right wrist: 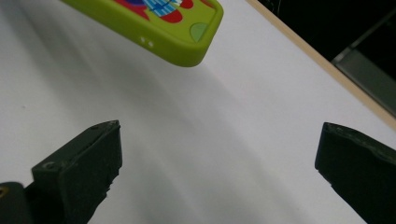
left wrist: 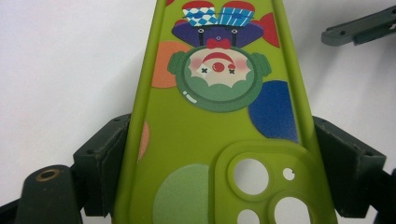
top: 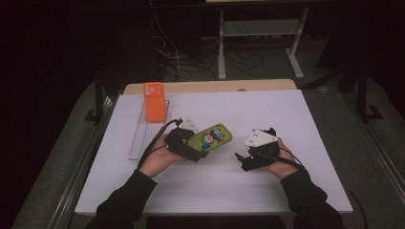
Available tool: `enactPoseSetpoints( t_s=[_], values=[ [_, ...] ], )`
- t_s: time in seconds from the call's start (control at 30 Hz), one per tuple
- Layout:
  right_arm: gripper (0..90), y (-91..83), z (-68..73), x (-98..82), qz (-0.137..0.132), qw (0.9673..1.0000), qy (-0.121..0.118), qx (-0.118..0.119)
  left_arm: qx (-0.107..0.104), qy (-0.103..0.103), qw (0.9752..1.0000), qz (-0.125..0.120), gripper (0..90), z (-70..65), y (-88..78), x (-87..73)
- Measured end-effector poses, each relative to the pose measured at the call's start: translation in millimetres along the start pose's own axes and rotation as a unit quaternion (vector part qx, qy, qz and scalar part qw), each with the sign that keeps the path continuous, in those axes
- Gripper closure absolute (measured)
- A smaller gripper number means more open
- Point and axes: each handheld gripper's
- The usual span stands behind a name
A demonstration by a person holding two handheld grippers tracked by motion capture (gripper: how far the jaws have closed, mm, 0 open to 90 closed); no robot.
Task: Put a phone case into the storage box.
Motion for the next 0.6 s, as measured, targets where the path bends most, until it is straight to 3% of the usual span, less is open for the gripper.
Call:
enactPoseSetpoints(
  t_s=[0.13, 0.37, 0.5, 0.53, 0.6],
  values=[
    [0.1, 0.9, 6.2, 0.4, 0.006, 0.9992, -0.036, -0.014, 0.0, -0.001, 1.0, 0.0, 15.5, 0.3, 0.2, -0.2],
    [0.1, 1.1, 11.2, 1.6, 0.003, 0.9967, -0.075, -0.031, 0.0, -0.005, 1.0, -0.002, 15.5, 1.7, -0.2, -0.4],
    [0.0, 0.3, 13.0, 2.1, 0.0, 0.9943, -0.097, -0.044, 0.0, 0.003, 1.0, 0.0, 15.6, 2.4, -0.4, 0.3],
    [0.1, 0.1, 12.8, 2.2, 0.0, 0.9925, -0.111, -0.051, -0.002, -0.007, 1.0, -0.007, 15.6, 1.4, 0.5, 0.5],
    [0.1, -0.7, 14.0, 2.7, -0.003, 0.9901, -0.125, -0.063, -0.001, 0.005, 1.0, 0.002, 15.6, 3.4, -0.4, 0.7]
  ],
)
Point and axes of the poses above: each handheld gripper's, and its own axes: y roughly forward along the jaws, x roughly out of its top, z roughly to its left, and after that the axes turned 4 degrees about y, right-handed
